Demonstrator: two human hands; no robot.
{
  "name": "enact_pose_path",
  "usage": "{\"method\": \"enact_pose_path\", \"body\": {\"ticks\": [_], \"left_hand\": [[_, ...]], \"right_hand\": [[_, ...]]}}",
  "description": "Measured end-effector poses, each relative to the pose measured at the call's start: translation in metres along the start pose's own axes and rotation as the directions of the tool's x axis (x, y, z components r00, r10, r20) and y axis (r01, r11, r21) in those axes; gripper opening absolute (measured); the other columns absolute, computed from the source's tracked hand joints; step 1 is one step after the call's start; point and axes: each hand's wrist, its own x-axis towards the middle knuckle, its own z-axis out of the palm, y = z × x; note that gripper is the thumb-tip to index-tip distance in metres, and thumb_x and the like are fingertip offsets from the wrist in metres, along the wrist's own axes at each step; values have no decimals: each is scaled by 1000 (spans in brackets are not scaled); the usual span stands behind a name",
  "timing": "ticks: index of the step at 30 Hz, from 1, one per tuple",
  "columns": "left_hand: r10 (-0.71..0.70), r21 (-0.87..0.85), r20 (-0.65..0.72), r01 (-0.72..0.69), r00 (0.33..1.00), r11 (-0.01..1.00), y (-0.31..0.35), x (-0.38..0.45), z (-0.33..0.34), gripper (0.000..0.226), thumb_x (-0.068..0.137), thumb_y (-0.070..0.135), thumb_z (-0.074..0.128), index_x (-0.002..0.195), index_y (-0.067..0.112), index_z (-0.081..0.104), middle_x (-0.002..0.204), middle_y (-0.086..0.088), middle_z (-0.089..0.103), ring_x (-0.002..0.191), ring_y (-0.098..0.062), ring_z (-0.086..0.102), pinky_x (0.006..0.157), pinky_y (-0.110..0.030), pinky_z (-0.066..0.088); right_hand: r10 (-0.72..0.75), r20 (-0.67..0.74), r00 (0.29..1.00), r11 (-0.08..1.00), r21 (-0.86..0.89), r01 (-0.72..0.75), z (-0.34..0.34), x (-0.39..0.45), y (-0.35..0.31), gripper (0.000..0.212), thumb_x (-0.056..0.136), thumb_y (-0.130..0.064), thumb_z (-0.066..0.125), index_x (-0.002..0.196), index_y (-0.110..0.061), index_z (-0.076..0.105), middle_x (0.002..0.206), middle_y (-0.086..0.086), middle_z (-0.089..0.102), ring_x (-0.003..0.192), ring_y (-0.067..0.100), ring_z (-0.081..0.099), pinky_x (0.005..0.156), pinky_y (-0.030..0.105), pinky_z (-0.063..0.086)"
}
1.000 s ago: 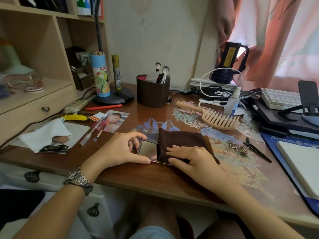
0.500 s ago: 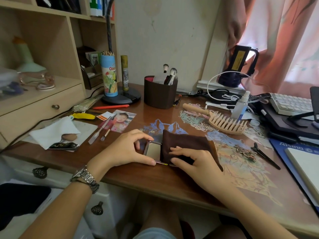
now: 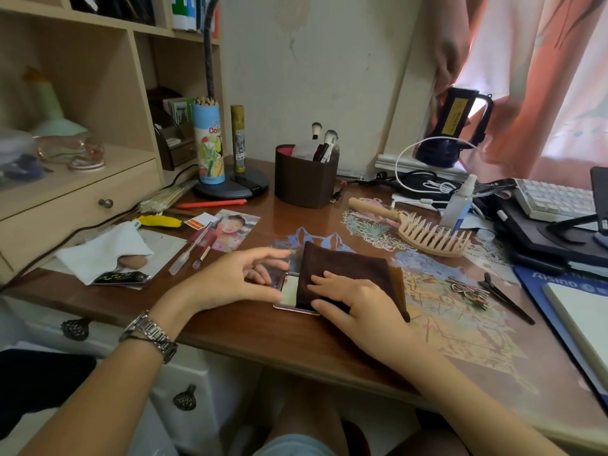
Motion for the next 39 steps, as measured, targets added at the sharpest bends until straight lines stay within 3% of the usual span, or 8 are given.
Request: {"method": "enact_pose_path", "body": {"ticks": [5, 8, 11, 16, 26, 33, 39], "left_hand": [[-27, -58, -125, 20, 992, 998, 2, -2, 3, 29, 88, 21, 66, 114, 33, 64, 108, 13, 70, 96, -2, 65, 83, -18, 50], [-14, -47, -176, 6, 984, 999, 2, -3, 5, 24, 90, 19, 62, 112, 29, 66, 105, 12, 71, 96, 3, 64, 79, -9, 48], [-19, -18, -241, 15, 970, 1000, -1, -3, 5, 21, 91, 20, 62, 109, 30, 68, 102, 12, 71, 93, 0, 65, 82, -17, 50], [-27, 22, -353, 37, 935, 999, -5, -2, 4, 14, 90, 24, 63, 101, 29, 70, 90, 8, 71, 79, -2, 64, 72, -17, 48], [-15, 76, -370, 47, 929, 996, -8, -2, 3, 13, 90, 23, 63, 99, 29, 70, 87, 5, 71, 79, -5, 65, 75, -22, 53], [-12, 96, -353, 49, 936, 994, -6, -2, 4, 15, 91, 21, 61, 98, 30, 70, 88, 6, 70, 77, 0, 63, 70, -17, 49], [-17, 131, -326, 63, 945, 989, -4, -5, 5, 14, 91, 22, 61, 92, 33, 69, 89, 7, 69, 75, 3, 61, 61, -9, 40]], "right_hand": [[-45, 15, 999, 999, -3, 45, 1, -3, -2, 37, 92, -33, 57, 128, -25, 58, 134, -11, 55, 132, 0, 40, 108, 12, 26], [-62, 17, 998, 998, -4, 63, 3, -2, -3, 36, 92, -34, 57, 127, -26, 58, 133, -11, 56, 131, 0, 41, 108, 11, 27], [-74, 18, 997, 997, -7, 74, 6, 5, -5, 36, 92, -33, 58, 126, -25, 60, 132, -10, 57, 130, 1, 44, 109, 13, 29], [-95, -12, 995, 995, -29, 94, 11, 20, -9, 34, 91, -30, 59, 123, -20, 64, 128, -4, 62, 125, 6, 51, 108, 25, 39], [-121, -3, 993, 991, -55, 121, 16, 26, -9, 33, 92, -32, 56, 122, -22, 63, 127, -6, 62, 125, 9, 52, 103, 40, 44], [-185, 68, 980, 976, -100, 191, 12, 15, -9, 36, 94, -41, 49, 126, -28, 60, 130, -12, 59, 127, 2, 48, 103, 35, 43], [-187, 38, 982, 971, -146, 191, 0, 10, -5, 32, 94, -37, 51, 122, -27, 63, 126, -13, 62, 123, -1, 51, 103, 29, 44]]}}
